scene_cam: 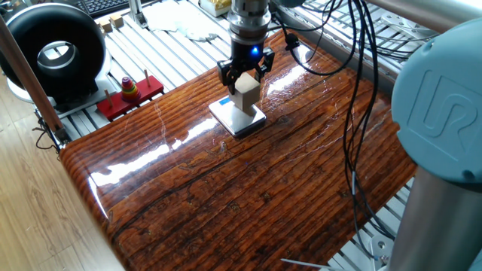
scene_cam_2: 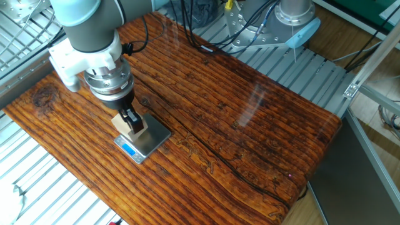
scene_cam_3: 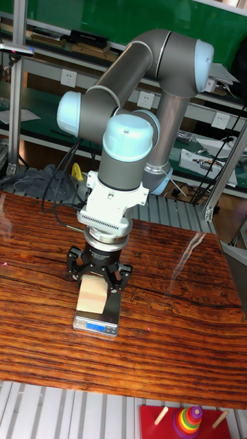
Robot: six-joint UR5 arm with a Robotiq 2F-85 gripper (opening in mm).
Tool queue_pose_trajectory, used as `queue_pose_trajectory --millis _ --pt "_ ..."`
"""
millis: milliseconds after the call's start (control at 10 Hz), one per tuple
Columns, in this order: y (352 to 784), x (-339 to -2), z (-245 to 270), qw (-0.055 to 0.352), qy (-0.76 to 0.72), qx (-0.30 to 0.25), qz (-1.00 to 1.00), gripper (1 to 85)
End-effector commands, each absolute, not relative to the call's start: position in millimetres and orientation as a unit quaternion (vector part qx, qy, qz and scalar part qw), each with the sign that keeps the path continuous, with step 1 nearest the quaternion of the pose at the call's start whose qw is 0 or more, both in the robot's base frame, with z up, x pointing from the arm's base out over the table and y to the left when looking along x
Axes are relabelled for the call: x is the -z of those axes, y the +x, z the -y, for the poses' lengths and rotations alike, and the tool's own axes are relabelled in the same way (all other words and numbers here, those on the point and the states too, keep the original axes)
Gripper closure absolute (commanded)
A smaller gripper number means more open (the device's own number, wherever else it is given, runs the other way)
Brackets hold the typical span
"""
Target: Place the block on the scale
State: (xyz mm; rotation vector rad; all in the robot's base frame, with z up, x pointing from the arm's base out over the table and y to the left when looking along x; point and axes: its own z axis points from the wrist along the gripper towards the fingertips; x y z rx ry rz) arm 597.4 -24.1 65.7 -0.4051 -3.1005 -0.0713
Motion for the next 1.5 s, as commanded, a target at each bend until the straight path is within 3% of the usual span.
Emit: queue_pose_trajectory --millis 0,600,1200,1400 --pt "594 -67 16 0.016 -0.128 0.038 0.991 84.7" --pt "605 -63 6 0.004 -0.143 0.055 0.988 84.0" --pt "612 -58 -1 -0.001 -0.143 0.058 0.988 71.0" --pt "610 -58 -1 0.003 -0.142 0.059 0.988 59.3"
